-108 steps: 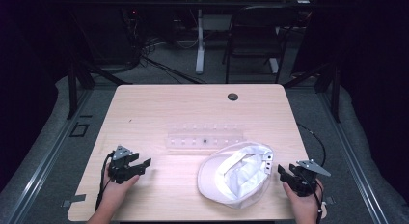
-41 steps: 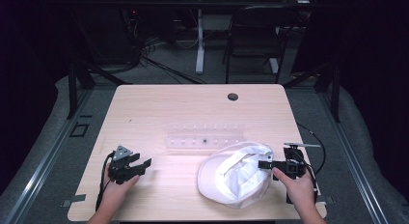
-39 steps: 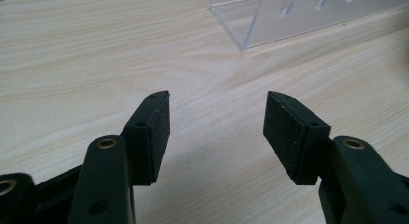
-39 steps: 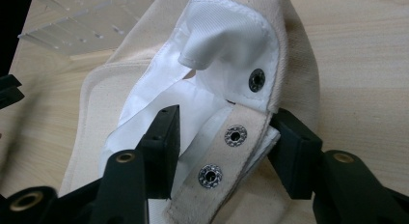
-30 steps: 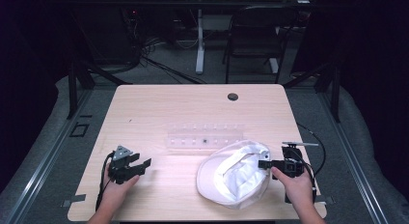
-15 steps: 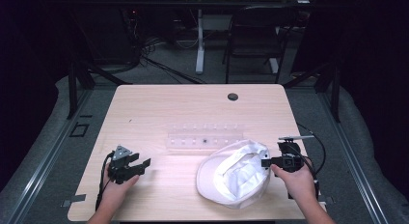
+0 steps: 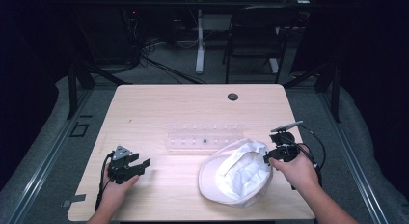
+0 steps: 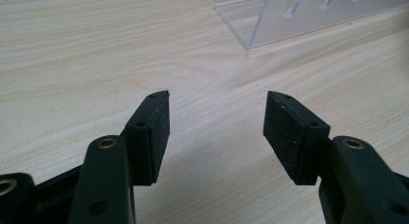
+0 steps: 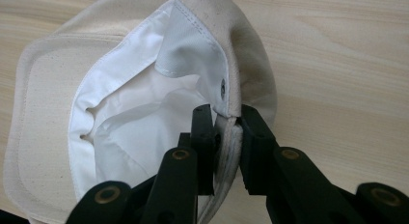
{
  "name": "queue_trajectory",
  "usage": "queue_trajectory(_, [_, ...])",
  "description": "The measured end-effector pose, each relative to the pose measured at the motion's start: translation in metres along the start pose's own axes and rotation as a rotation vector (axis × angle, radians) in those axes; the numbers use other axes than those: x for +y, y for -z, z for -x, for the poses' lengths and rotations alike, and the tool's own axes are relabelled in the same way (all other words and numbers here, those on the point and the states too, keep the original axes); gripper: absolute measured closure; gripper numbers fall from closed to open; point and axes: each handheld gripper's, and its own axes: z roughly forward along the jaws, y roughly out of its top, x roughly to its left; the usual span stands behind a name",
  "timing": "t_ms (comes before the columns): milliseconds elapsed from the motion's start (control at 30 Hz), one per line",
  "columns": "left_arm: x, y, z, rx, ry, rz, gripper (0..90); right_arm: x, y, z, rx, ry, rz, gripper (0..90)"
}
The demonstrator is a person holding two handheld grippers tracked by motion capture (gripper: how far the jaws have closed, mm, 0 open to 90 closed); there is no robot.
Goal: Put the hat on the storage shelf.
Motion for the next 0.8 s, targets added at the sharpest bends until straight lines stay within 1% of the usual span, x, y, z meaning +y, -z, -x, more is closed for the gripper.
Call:
queue_trajectory(33, [0.000,0.000,0.000,0.000,0.000,-0.001,42.9,0.002,0.000,-0.002,-0.003,-0.008,-0.003,78.6])
queue_trajectory(67, [0.000,0.000,0.000,-0.001,-0.002,-0.002,42.9,0.004,0.001,-0.003,-0.012,-0.007,-0.015,78.5])
queue_trajectory(100, [0.000,0.000,0.000,-0.001,-0.002,-0.002,42.9,0.004,0.001,-0.003,-0.012,-0.007,-0.015,78.5])
queue_trajectory(133, [0.000,0.000,0.000,-0.001,-0.004,-0.003,42.9,0.007,0.002,-0.004,-0.022,0.006,-0.036,78.5])
queue_trajectory(200, [0.000,0.000,0.000,-0.002,-0.004,-0.004,42.9,0.012,0.003,-0.007,-0.031,0.005,-0.060,78.7])
queue_trajectory(233, [0.000,0.000,0.000,-0.002,-0.004,-0.003,42.9,0.014,0.003,-0.007,-0.037,0.013,-0.080,78.9])
queue_trajectory(300, [0.000,0.000,0.000,-0.003,-0.001,-0.002,42.9,0.017,0.002,-0.009,-0.040,0.005,-0.088,79.1])
queue_trajectory(333, [0.000,0.000,0.000,-0.003,-0.001,-0.002,42.9,0.020,0.001,-0.010,-0.048,0.008,-0.114,79.4])
queue_trajectory(433, [0.000,-0.001,0.000,-0.003,-0.001,-0.002,42.9,0.022,0.001,-0.011,-0.056,0.010,-0.128,79.4])
queue_trajectory(467, [0.000,-0.001,0.000,-0.003,-0.001,-0.002,42.9,0.023,0.001,-0.011,-0.055,0.007,-0.140,79.5])
queue_trajectory(500, [0.000,-0.001,0.000,-0.004,-0.003,-0.003,42.9,0.025,0.002,-0.012,-0.062,-0.010,-0.148,79.5])
queue_trajectory(533, [0.000,-0.001,0.000,-0.004,-0.006,-0.005,42.9,0.025,0.002,-0.012,-0.063,-0.005,-0.146,79.5])
queue_trajectory(567, [0.000,-0.001,0.000,-0.006,-0.007,-0.006,42.9,0.027,0.003,-0.013,-0.070,-0.008,-0.169,79.6])
queue_trajectory(600, [0.000,-0.001,0.001,-0.006,-0.006,-0.006,42.9,0.028,0.003,-0.013,-0.071,0.003,-0.170,79.6])
queue_trajectory(633, [0.000,-0.001,0.001,-0.006,-0.006,-0.006,42.9,0.029,0.003,-0.015,-0.073,-0.008,-0.169,79.6])
queue_trajectory(700, [0.000,-0.001,0.001,-0.005,-0.007,-0.007,42.9,0.029,0.003,-0.016,-0.074,-0.012,-0.172,79.6])
queue_trajectory(733, [0.000,-0.001,0.001,-0.005,-0.007,-0.008,42.9,0.031,0.005,-0.017,-0.077,-0.005,-0.198,79.7])
queue_trajectory(800, [0.000,-0.002,0.001,-0.004,-0.006,-0.008,43.0,0.033,0.006,-0.017,-0.072,-0.003,-0.208,79.6])
